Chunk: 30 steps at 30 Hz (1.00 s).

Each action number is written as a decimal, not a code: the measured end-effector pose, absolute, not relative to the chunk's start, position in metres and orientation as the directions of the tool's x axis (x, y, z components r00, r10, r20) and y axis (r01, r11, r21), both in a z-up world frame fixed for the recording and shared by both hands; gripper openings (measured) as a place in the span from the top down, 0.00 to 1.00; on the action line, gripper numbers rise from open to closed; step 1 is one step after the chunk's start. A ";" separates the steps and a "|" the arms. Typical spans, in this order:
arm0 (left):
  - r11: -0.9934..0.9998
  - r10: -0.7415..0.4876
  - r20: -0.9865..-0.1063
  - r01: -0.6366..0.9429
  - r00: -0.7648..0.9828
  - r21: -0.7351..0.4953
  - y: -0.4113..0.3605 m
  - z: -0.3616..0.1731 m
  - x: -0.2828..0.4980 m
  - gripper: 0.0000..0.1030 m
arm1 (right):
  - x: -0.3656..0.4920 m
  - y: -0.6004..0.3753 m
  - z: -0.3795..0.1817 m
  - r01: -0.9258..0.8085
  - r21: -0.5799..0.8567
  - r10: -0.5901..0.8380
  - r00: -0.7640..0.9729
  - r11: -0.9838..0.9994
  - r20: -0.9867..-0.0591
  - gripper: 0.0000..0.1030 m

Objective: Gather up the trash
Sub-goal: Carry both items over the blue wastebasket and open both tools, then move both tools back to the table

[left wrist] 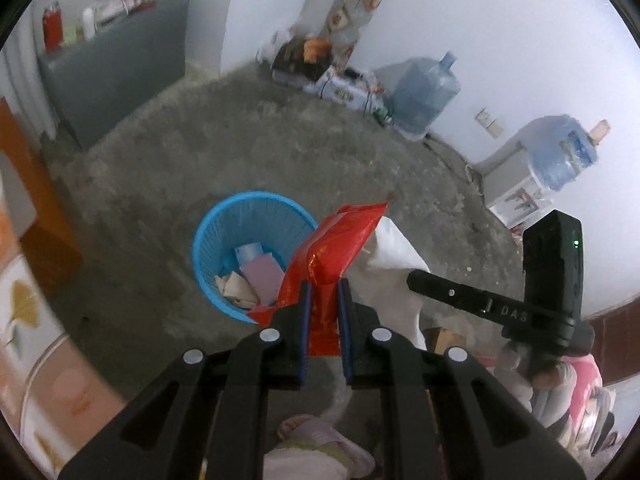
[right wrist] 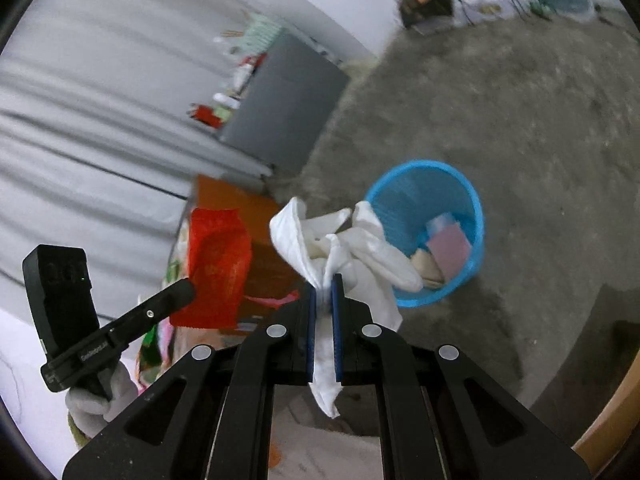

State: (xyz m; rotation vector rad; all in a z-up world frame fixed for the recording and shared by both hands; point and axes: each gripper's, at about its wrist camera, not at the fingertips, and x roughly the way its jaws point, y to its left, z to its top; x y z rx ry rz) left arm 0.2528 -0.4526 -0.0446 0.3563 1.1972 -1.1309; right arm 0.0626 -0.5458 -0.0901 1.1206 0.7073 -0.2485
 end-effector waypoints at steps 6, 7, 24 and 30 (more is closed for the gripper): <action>0.517 -0.446 -0.893 0.796 -0.062 -0.314 -0.494 -0.098 0.288 0.87 | 0.099 -0.574 -0.136 0.578 0.728 0.186 0.721 0.370 -0.667 0.94; 0.529 -0.442 -0.895 0.790 -0.053 -0.309 -0.498 -0.104 0.293 0.86 | 0.106 -0.579 -0.144 0.585 0.728 0.186 0.719 0.359 -0.669 0.90; 0.594 -0.488 -0.867 0.766 0.101 -0.245 -0.451 -0.059 0.319 0.59 | 0.105 -0.566 -0.147 0.597 0.678 0.136 0.700 0.429 -0.701 0.61; 0.617 -0.561 -0.799 0.753 0.216 -0.229 -0.339 0.045 0.305 0.46 | 0.087 -0.546 -0.100 0.486 0.708 0.158 0.757 0.512 -0.634 0.55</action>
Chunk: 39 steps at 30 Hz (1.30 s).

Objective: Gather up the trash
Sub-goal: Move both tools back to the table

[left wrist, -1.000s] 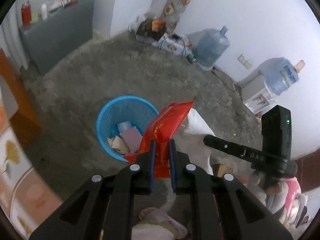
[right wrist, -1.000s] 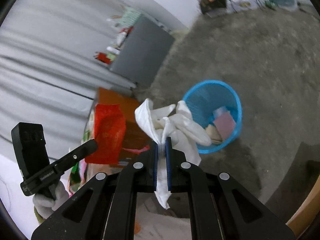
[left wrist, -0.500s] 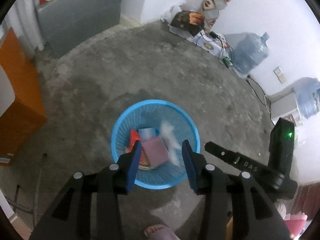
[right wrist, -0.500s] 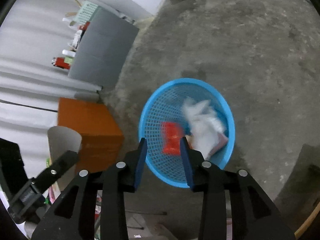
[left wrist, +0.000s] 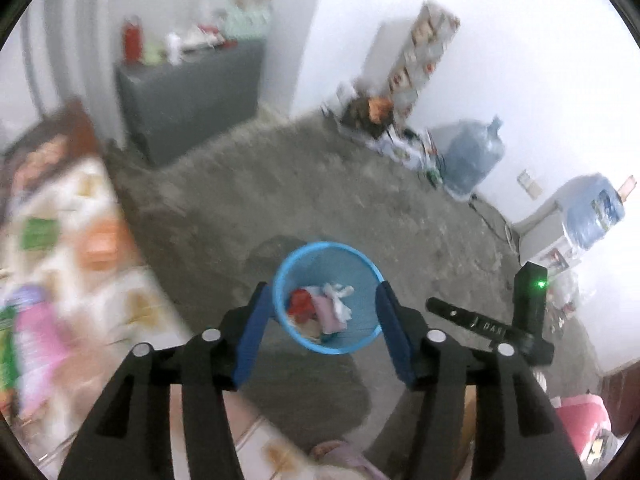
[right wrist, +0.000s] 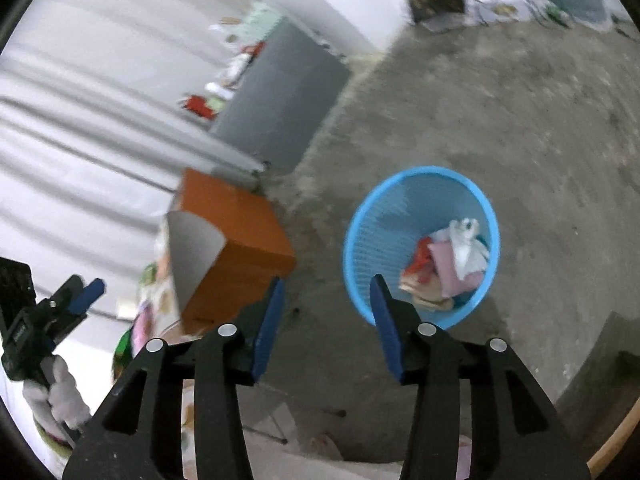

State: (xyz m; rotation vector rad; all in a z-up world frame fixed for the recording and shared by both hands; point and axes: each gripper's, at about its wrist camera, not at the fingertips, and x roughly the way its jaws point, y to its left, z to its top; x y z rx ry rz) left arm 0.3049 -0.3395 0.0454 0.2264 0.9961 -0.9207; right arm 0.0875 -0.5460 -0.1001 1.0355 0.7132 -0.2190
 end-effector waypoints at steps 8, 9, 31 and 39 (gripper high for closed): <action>0.825 -0.479 -0.698 0.545 0.532 -0.151 -0.135 0.140 0.282 0.35 | 0.099 -0.505 -0.050 0.340 0.721 0.294 0.746 0.604 -0.598 0.53; 0.849 -0.455 -0.696 0.508 0.556 -0.149 -0.112 0.142 0.279 0.34 | 0.101 -0.497 -0.045 0.319 0.726 0.313 0.745 0.609 -0.589 0.53; 0.924 -0.355 -0.719 0.343 0.597 -0.172 0.054 0.016 0.186 0.34 | 0.193 -0.260 0.038 -0.175 0.611 0.596 0.535 0.772 -0.599 0.49; 0.874 -0.267 -0.669 0.467 0.694 0.135 0.039 0.001 0.162 0.34 | 0.262 -0.178 0.045 -0.308 0.552 0.632 0.428 0.774 -0.646 0.49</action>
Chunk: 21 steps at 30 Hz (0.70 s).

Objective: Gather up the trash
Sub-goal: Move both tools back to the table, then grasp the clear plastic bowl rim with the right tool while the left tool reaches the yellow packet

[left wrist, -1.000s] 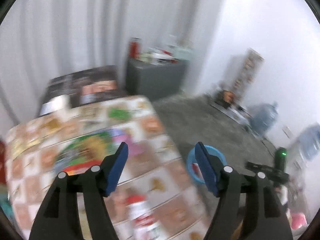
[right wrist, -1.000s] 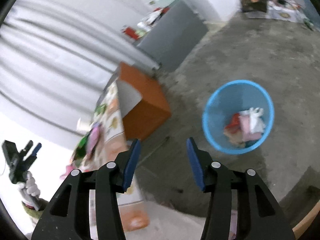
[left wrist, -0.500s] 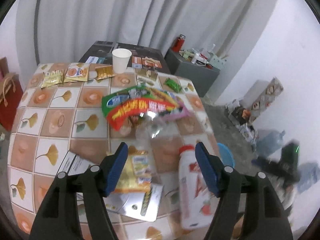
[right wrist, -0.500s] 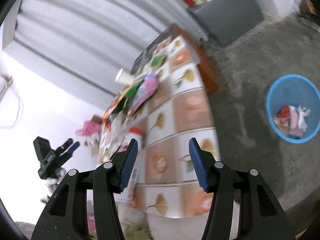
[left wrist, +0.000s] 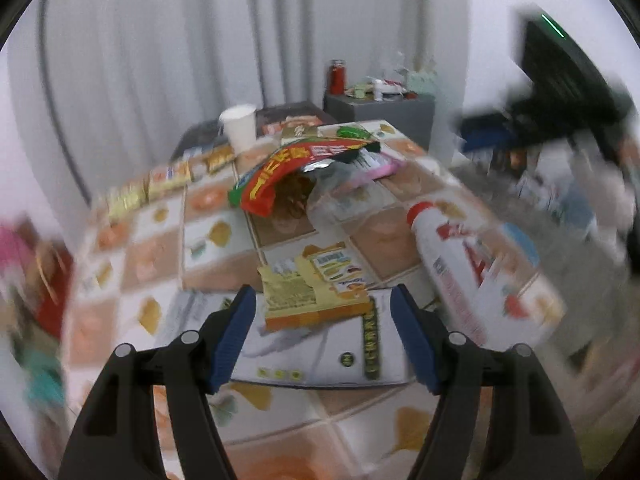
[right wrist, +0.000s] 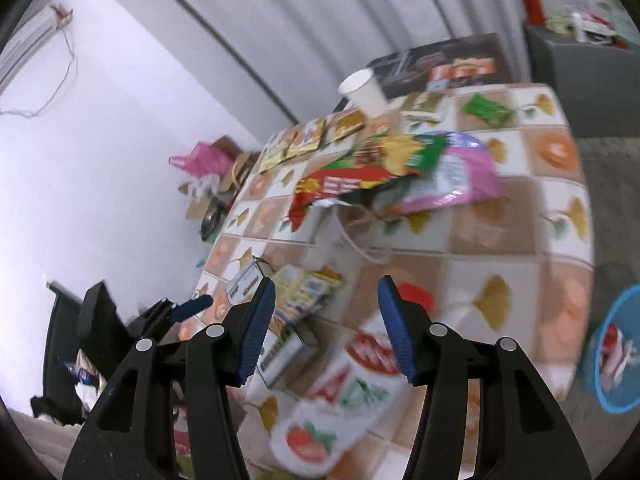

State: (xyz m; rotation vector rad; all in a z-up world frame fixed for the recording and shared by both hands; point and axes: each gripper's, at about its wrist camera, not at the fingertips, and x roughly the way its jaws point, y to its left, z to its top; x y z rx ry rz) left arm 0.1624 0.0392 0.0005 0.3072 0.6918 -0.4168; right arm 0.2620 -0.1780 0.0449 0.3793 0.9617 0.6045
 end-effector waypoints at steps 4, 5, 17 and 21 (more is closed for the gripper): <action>0.791 -0.213 -0.657 0.523 0.723 0.318 0.024 -0.017 0.160 0.34 | 0.290 -0.150 0.037 -0.324 0.552 0.640 0.371 0.768 -0.673 0.49; 0.780 -0.212 -0.659 0.531 0.721 0.330 0.023 -0.021 0.162 0.34 | 0.298 -0.141 0.035 -0.323 0.546 0.634 0.360 0.773 -0.684 0.49; 0.624 -0.208 -0.684 0.633 0.700 0.458 0.013 -0.046 0.182 0.35 | 0.340 -0.103 0.013 -0.331 0.509 0.598 0.277 0.794 -0.752 0.49; 0.623 -0.238 -0.707 0.664 0.665 0.414 0.015 -0.045 0.191 0.44 | 0.347 -0.099 0.008 -0.329 0.507 0.593 0.269 0.797 -0.759 0.49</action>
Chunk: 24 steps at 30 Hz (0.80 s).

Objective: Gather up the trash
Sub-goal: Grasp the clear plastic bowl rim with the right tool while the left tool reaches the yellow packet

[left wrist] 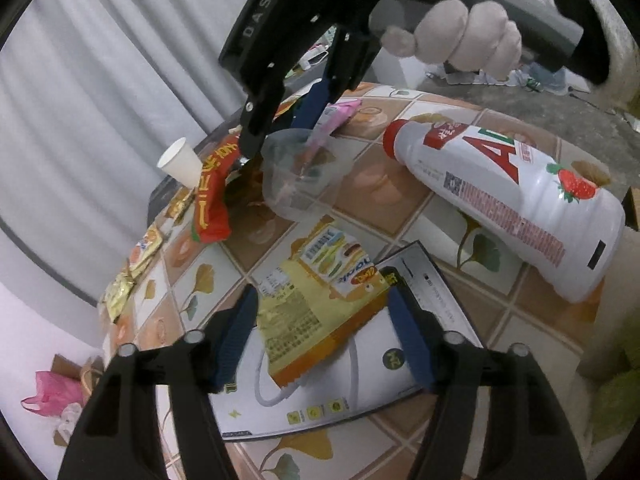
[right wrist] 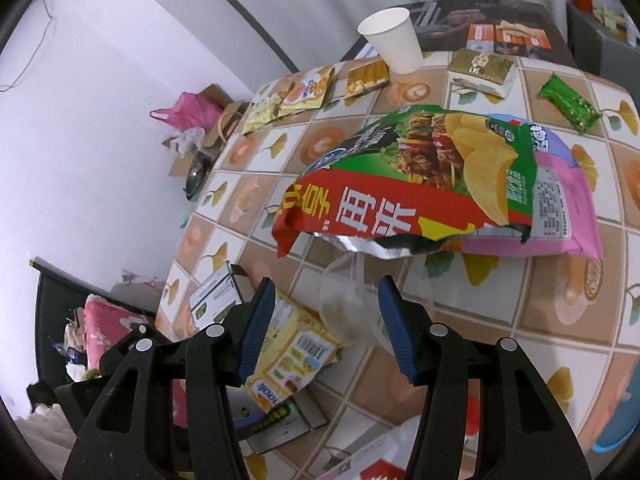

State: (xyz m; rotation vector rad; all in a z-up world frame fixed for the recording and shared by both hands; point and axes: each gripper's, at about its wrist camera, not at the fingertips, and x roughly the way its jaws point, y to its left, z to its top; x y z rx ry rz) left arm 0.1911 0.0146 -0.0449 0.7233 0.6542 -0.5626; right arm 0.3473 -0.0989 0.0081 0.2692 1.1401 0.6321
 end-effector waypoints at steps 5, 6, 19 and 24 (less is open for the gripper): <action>0.638 -0.268 -0.732 0.685 0.626 0.352 0.016 -0.045 0.197 0.68 | 0.347 -0.094 0.003 -0.332 0.514 0.599 0.246 0.791 -0.762 0.58; 0.639 -0.269 -0.732 0.685 0.626 0.351 0.017 -0.046 0.197 0.71 | 0.347 -0.093 0.002 -0.331 0.519 0.602 0.241 0.788 -0.761 0.63; 0.662 -0.293 -0.710 0.672 0.641 0.334 0.023 -0.035 0.188 1.00 | 0.337 -0.102 0.001 -0.277 0.588 0.646 0.225 0.760 -0.729 0.94; 0.684 -0.314 -0.694 0.661 0.648 0.308 0.029 -0.029 0.182 1.00 | 0.329 -0.109 0.007 -0.267 0.610 0.664 0.241 0.746 -0.708 0.95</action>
